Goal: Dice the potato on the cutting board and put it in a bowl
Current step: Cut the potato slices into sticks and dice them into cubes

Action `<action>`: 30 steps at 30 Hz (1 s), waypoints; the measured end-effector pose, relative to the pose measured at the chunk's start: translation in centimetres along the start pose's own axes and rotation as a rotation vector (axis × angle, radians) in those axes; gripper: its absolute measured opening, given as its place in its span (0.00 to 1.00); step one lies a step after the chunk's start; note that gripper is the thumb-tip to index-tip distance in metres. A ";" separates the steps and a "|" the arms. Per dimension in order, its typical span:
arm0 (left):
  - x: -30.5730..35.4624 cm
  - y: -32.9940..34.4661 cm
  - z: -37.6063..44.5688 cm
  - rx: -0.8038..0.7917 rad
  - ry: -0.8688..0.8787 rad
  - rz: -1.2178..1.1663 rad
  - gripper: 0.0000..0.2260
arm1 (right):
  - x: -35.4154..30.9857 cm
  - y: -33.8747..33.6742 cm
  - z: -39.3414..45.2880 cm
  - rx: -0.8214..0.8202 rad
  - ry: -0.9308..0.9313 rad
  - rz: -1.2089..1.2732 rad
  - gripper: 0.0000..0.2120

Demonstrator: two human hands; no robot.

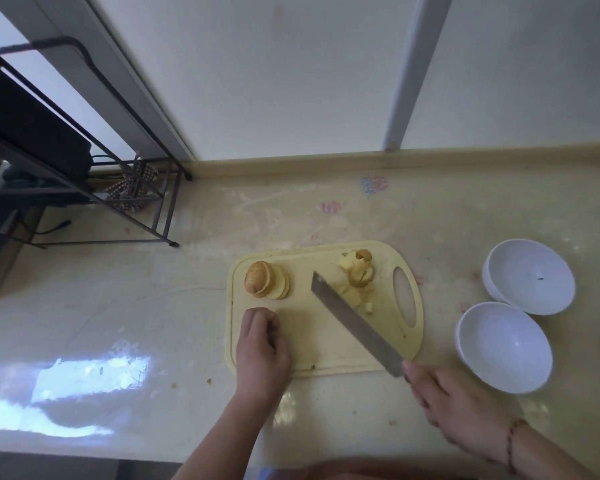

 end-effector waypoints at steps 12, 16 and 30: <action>3.4 -1.1 1.9 -0.003 0.403 0.124 0.08 | -0.3 0.3 0.3 -0.005 -0.055 0.018 0.25; 4.9 -1.4 6.4 -0.149 0.465 0.433 0.24 | 0.4 0.8 0.5 -0.005 -0.042 0.058 0.28; 2.2 0.5 11.4 -0.737 0.224 0.612 0.31 | 0.5 1.4 0.9 -0.003 -0.033 0.085 0.26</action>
Point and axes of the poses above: each hand's wrist, its own z-axis towards the middle knuckle, its own y-axis out of the palm, x = y × z, the point moved 8 cm from there along z, towards the middle knuckle, and after that the axes turned 5 degrees about -x, right-handed, at the moved point
